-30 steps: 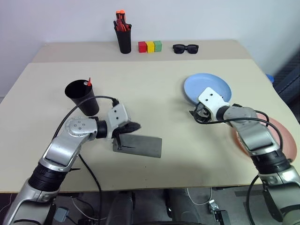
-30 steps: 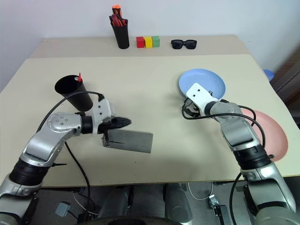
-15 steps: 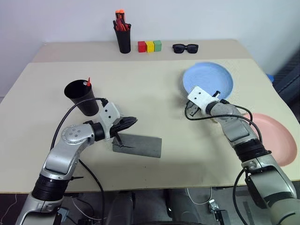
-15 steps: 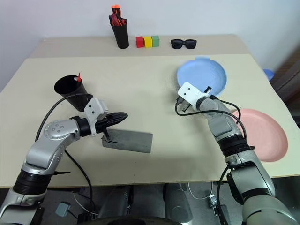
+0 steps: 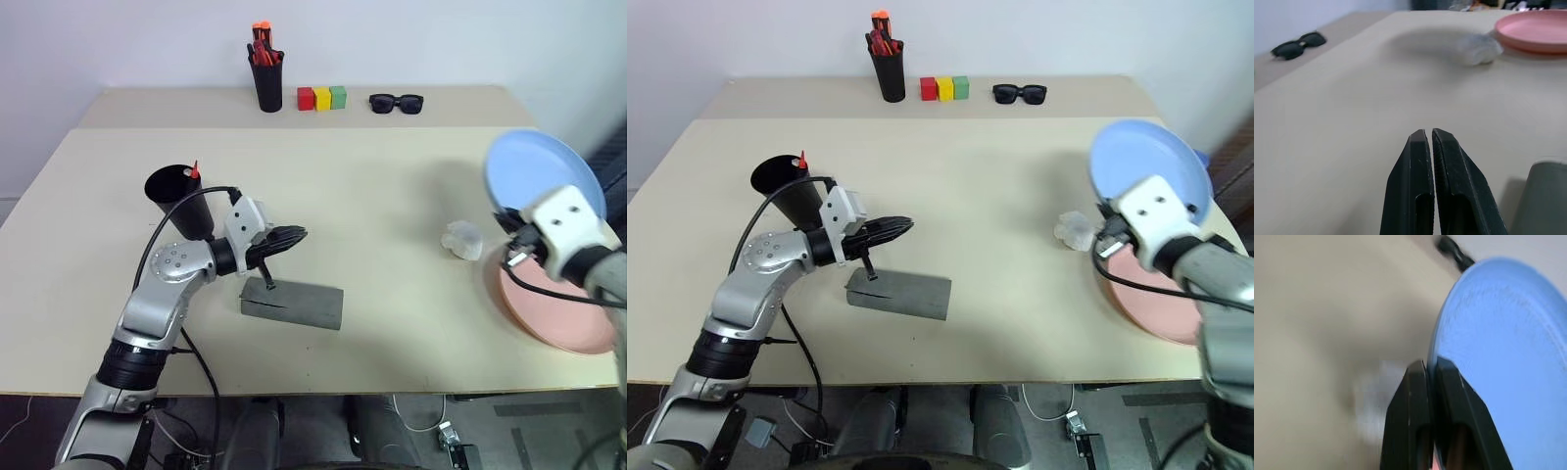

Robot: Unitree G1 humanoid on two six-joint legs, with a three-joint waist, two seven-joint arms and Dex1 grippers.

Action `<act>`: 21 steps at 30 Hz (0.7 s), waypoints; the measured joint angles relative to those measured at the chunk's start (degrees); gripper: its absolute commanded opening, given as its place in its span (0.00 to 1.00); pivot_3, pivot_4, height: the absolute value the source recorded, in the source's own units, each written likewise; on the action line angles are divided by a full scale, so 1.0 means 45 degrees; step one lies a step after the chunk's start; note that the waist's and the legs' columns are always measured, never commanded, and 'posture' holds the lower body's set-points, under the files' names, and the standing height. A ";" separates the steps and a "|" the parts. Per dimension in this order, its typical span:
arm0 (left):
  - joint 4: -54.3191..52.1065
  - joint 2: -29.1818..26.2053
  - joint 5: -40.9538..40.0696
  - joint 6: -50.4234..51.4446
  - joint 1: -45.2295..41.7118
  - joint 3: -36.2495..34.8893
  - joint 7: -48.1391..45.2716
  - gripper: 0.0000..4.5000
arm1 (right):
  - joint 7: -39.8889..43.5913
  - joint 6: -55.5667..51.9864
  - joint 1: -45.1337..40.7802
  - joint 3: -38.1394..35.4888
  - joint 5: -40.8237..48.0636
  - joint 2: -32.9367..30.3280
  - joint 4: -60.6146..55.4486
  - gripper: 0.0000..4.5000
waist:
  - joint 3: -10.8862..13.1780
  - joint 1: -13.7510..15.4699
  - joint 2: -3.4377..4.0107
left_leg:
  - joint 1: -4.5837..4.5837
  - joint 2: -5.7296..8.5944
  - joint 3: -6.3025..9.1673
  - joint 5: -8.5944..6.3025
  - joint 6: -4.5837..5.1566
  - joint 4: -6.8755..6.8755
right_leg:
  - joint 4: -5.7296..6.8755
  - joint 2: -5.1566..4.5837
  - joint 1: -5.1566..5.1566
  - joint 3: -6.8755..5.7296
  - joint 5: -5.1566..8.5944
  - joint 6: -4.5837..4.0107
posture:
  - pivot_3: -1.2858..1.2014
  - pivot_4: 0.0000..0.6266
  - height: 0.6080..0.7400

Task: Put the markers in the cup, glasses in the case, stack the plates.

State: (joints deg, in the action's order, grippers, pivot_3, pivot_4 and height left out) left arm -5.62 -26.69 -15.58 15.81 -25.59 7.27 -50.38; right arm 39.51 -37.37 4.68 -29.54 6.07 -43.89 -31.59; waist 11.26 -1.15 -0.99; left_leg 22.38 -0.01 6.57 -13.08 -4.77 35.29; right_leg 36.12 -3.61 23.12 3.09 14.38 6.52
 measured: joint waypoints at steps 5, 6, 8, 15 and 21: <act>0.0866 0.0316 0.0221 -0.0593 -0.0475 0.0374 -0.0387 0.02 | 0.0356 -0.0220 0.2412 -0.0271 -0.0118 -0.0041 -0.0417 0.20 | -0.0008 -0.0035 0.0015 | -0.0002 0.0000 -0.0021 0.0000 0.0000 0.0015 | 0.0000 -0.0002 0.0000 0.0018 0.0003 -0.0010 | 0.52 0.24 1.00; 0.0917 0.0358 0.0267 -0.0649 -0.0529 0.0381 -0.0410 0.02 | 0.0354 -0.0262 0.2555 -0.0289 -0.0134 -0.0048 -0.0407 0.31 | -0.0007 -0.0023 0.0014 | 0.0000 0.0000 -0.0021 0.0000 0.0000 0.0022 | 0.0000 -0.0001 -0.0001 0.0017 0.0004 -0.0014 | 0.52 0.24 1.00; 0.0988 0.0409 0.0294 -0.0812 -0.0503 0.0420 -0.0445 0.02 | 0.0432 -0.0221 0.3132 -0.0239 -0.0276 -0.0267 -0.0339 0.53 | -0.0008 0.0042 0.0015 | 0.0003 0.0001 -0.0020 0.0000 0.0000 0.0026 | -0.0002 -0.0003 -0.0007 0.0018 0.0006 -0.0014 | 0.52 0.24 1.00; 0.1081 0.0348 0.0448 -0.1108 0.0034 0.0462 -0.0396 0.02 | 0.0181 0.0343 0.1822 0.0377 -0.0342 -0.0489 0.0082 0.99 | -0.0008 -0.0049 0.0012 | -0.0001 -0.0002 -0.0021 0.0001 -0.0001 0.0036 | 0.0001 -0.0002 -0.0005 0.0018 0.0002 -0.0019 | 0.52 0.24 1.00; 0.0925 0.0307 0.0515 -0.1059 0.0182 0.0408 -0.0149 0.02 | -0.0986 0.0629 -0.1280 0.2764 -0.0502 0.0388 0.1794 0.99 | -0.0005 0.0030 -0.0002 | 0.0015 -0.0001 -0.0017 0.0000 0.0000 0.0046 | -0.0007 -0.0004 -0.0008 0.0017 0.0002 -0.0020 | 0.52 0.24 1.00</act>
State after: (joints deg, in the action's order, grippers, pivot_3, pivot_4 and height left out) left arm -1.46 -25.30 -13.27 11.04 -24.77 9.11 -51.05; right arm 35.07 -34.54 -1.07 -17.10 3.81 -42.14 -23.52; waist 11.24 -1.02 -1.00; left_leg 22.45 -0.01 6.50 -13.08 -4.77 35.50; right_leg 36.08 -3.63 23.09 3.16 14.39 6.43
